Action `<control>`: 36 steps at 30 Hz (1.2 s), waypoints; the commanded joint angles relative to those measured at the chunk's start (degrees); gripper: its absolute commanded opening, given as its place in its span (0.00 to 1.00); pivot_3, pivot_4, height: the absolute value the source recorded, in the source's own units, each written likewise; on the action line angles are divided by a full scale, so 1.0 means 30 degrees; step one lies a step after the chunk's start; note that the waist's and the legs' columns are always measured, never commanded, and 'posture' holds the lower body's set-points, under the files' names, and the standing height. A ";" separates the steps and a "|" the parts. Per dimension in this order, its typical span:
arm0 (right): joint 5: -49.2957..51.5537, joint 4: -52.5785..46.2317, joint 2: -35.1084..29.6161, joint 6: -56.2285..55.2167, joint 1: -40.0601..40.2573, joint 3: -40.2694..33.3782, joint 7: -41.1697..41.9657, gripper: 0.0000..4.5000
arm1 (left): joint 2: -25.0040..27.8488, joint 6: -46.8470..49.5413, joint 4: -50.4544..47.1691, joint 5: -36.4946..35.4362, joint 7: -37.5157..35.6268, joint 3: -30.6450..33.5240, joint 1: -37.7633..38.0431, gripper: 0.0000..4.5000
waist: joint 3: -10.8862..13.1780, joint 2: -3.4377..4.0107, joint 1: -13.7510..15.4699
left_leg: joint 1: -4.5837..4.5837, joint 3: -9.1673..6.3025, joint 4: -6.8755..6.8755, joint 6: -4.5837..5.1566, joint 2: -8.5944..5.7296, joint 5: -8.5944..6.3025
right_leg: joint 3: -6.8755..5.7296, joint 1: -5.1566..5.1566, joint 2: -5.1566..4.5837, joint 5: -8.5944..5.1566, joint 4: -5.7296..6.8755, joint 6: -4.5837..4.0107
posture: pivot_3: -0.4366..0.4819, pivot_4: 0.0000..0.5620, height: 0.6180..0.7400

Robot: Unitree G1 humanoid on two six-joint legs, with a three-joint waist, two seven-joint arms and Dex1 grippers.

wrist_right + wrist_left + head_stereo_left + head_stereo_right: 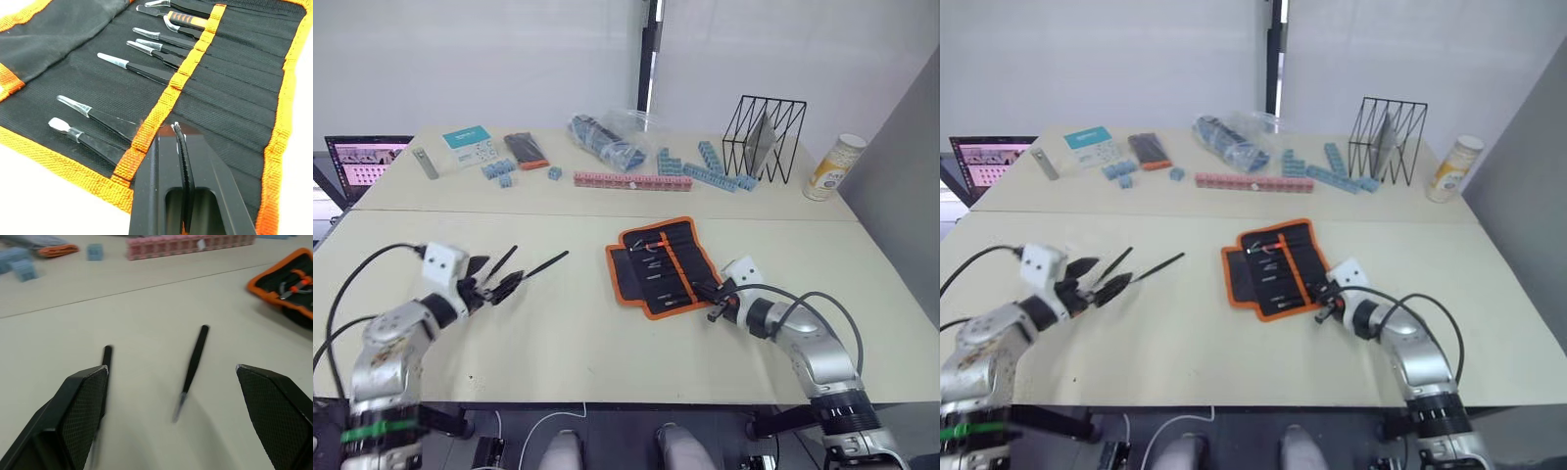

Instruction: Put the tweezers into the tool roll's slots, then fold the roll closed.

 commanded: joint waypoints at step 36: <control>-0.0580 0.0450 0.0242 0.0037 -0.0400 0.0681 0.0977 0.00 | 0.2197 -0.2529 0.6016 -0.0054 0.0427 -0.2563 -0.2661 0.99 | -0.0037 -0.0059 -0.0057 | 0.0011 0.0044 -0.0093 0.0037 0.0013 0.0024 | -0.0008 -0.0045 -0.0001 -0.0085 -0.0036 -0.0176 | 0.48 0.27 1.00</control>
